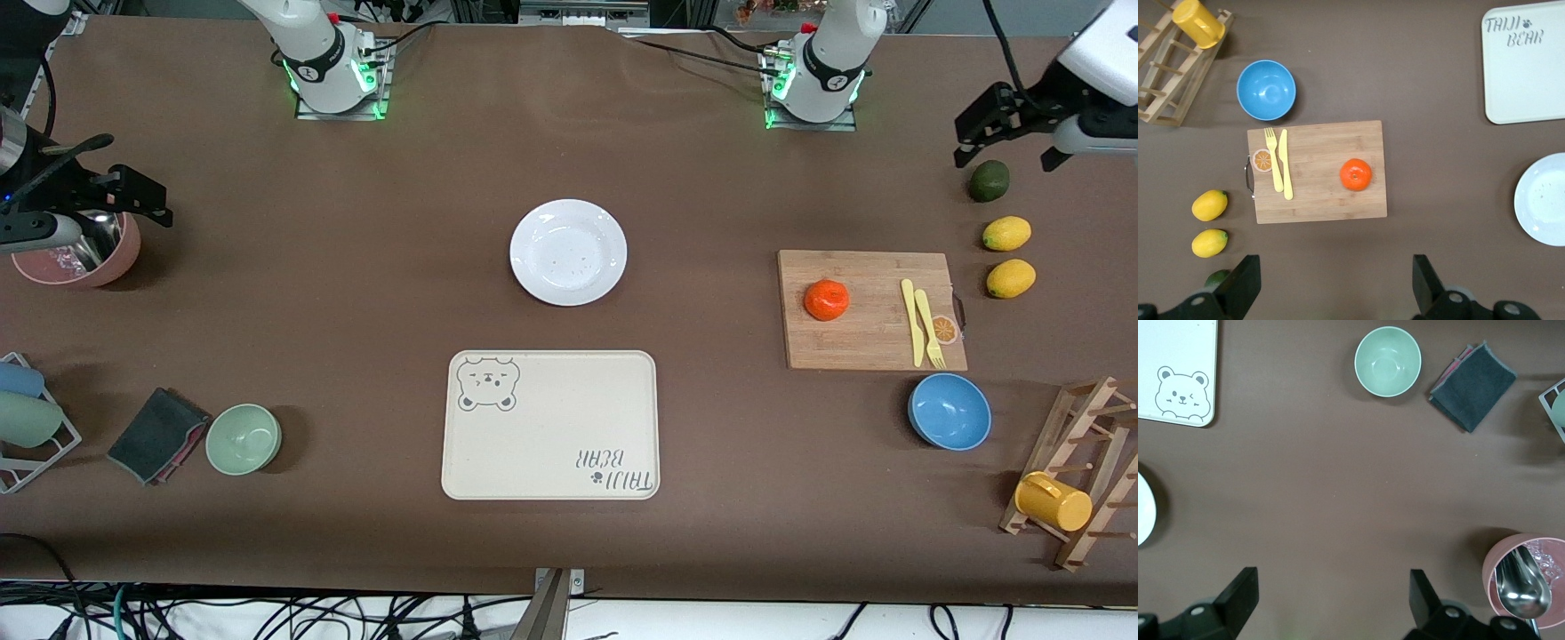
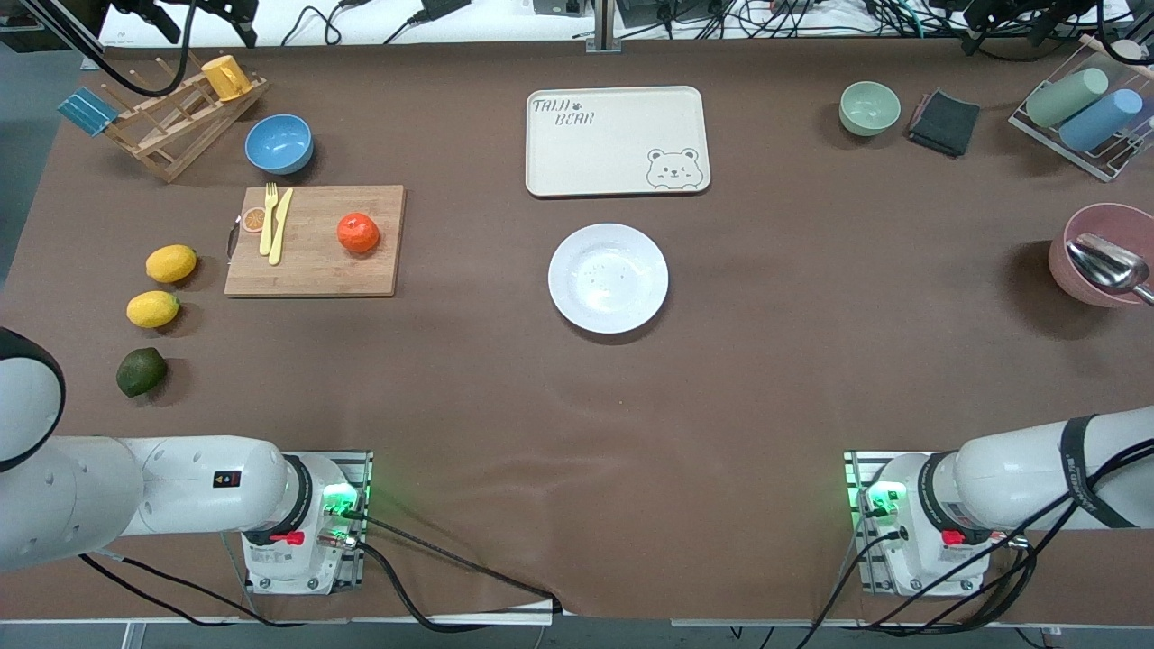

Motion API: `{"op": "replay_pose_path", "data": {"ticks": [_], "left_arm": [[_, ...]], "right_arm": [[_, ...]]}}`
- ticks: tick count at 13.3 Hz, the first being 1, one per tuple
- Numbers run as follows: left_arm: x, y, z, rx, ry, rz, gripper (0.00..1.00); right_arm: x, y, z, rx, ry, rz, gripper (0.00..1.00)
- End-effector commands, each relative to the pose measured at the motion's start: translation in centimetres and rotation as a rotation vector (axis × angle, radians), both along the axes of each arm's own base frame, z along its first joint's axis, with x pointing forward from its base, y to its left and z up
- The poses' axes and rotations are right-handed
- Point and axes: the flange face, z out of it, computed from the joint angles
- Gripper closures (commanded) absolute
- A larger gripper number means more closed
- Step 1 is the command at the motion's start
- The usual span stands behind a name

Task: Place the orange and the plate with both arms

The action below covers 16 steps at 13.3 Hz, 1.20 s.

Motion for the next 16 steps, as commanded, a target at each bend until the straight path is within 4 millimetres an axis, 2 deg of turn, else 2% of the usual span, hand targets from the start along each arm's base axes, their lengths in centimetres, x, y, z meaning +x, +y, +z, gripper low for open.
{"op": "replay_pose_path", "data": {"ticks": [1, 4, 6, 7, 10, 14, 16], "left_arm": [[-0.3, -2.9, 0.6, 0.027, 0.007, -0.043, 0.0], [-0.1, -1.7, 0.7, 0.025, 0.005, -0.017, 0.0], [0.4, 1.8, 0.5, 0.01, 0.011, 0.041, 0.0], [0.5, 2.9, 0.5, 0.009, 0.012, 0.061, 0.0], [0.5, 3.1, 0.3, 0.01, 0.017, 0.066, 0.0], [0.9, 5.1, -0.1, 0.007, 0.026, 0.104, 0.0], [0.9, 5.3, -0.2, 0.005, 0.028, 0.109, 0.0]], "right_arm": [[-0.2, 0.0, 0.3, 0.0, -0.008, -0.016, 0.0], [-0.1, 0.0, 0.2, 0.0, -0.005, -0.014, 0.0], [-0.1, 0.0, 0.2, 0.0, -0.005, -0.014, 0.0], [-0.1, 0.0, 0.2, 0.0, -0.005, -0.014, 0.0], [-0.1, 0.1, 0.3, 0.0, -0.007, -0.013, 0.0], [-0.1, 0.1, 0.3, 0.002, -0.007, -0.013, 0.0], [-0.1, 0.1, 0.3, 0.002, -0.007, -0.013, 0.0]]}}
